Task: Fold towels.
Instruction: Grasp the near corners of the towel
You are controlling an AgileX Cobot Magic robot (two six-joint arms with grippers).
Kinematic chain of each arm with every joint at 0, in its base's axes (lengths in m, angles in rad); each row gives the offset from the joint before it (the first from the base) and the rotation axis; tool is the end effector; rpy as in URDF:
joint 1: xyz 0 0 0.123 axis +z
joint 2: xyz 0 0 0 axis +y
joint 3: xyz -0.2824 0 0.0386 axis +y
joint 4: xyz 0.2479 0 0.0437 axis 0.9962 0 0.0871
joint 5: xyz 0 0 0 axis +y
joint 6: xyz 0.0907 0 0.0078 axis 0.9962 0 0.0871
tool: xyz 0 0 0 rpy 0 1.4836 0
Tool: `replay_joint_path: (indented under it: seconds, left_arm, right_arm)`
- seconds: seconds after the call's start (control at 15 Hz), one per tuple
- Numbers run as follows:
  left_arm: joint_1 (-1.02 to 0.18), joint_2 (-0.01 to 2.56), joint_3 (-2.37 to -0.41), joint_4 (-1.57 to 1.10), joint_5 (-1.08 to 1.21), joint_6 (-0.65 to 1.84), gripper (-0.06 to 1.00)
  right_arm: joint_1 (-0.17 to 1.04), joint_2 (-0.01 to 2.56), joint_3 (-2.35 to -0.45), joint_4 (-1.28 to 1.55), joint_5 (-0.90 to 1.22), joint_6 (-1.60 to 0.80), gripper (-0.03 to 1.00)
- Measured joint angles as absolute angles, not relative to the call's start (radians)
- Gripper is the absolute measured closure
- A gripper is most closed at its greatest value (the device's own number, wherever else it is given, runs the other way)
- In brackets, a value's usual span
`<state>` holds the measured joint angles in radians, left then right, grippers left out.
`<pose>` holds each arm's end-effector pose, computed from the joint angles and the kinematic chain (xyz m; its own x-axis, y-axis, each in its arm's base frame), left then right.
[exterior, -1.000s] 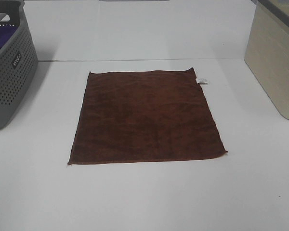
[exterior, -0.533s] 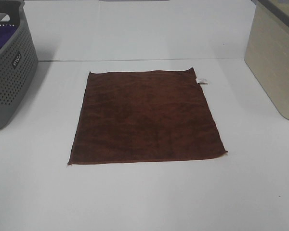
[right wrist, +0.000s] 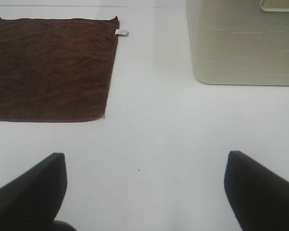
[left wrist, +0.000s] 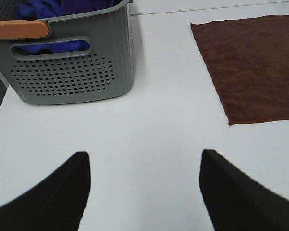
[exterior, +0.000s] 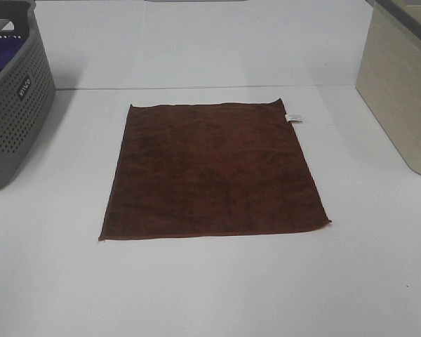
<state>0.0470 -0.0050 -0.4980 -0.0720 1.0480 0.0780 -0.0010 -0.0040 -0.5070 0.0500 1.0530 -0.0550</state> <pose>-0.0047 -0.0059 0.2778 -0.4397 0.0213 -0.8979 0.0275 0.9996 0.0102 -0.0060 0.0040 0.2798 -0.4375 -0.0298 -0.8987 -0.0513 0.9987 -0.0081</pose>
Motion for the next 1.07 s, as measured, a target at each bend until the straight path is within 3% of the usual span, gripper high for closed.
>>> replay_joint_path:
  seconds: [1.07]
  left_arm:
    - [0.047, -0.005, -0.498, -0.072, 1.048, 0.078, 0.33]
  right_arm:
    - [-0.001, -0.004, -0.507, 0.05, 1.053, -0.055, 0.11]
